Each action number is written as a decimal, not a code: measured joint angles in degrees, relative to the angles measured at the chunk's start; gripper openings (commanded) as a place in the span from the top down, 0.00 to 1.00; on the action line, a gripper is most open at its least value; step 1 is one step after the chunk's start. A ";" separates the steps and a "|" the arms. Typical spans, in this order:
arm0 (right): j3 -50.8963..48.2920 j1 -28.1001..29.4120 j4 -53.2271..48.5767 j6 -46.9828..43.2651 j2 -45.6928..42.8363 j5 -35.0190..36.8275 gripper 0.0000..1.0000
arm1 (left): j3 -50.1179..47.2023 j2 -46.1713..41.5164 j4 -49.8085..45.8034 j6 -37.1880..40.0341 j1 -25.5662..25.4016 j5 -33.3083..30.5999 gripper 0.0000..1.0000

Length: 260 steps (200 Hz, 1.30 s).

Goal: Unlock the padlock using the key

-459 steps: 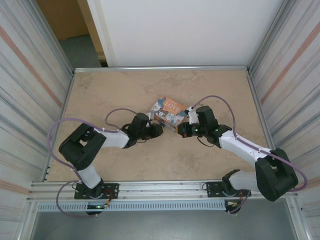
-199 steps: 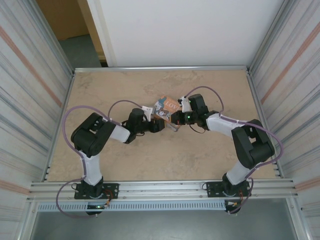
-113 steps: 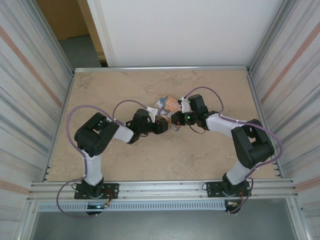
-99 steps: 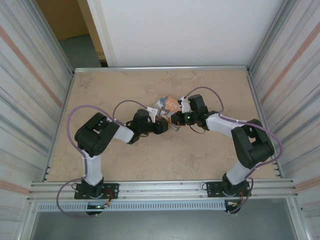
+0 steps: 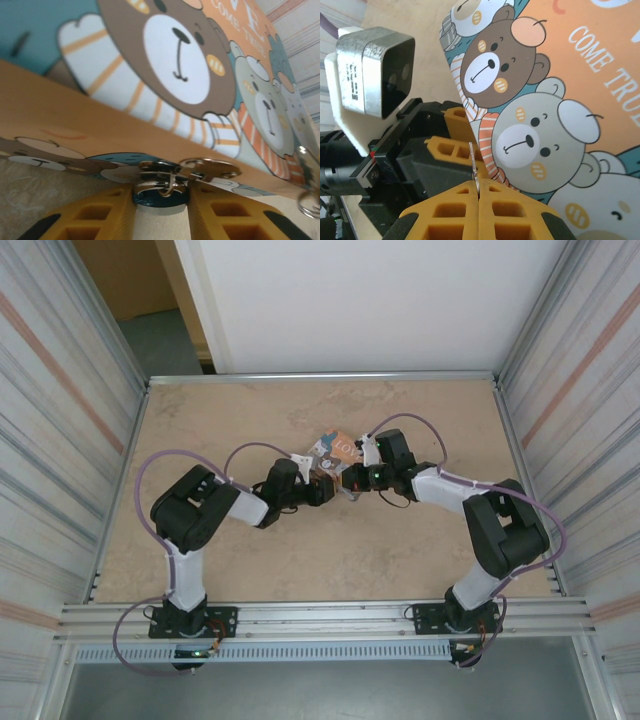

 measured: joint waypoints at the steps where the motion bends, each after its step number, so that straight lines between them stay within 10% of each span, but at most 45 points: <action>1: 0.00 0.02 0.00 0.00 -0.02 0.02 1.00 | 0.00 0.00 -0.02 -0.02 0.00 0.00 0.72; 104: -4.94 1.70 -3.48 -1.90 -15.10 3.28 1.00 | -0.74 -3.30 -4.44 -4.48 -1.66 -1.86 0.75; 260: -24.41 19.39 0.13 -6.05 -27.85 24.41 1.00 | -1.79 -15.76 -21.00 -19.50 -3.10 1.75 0.85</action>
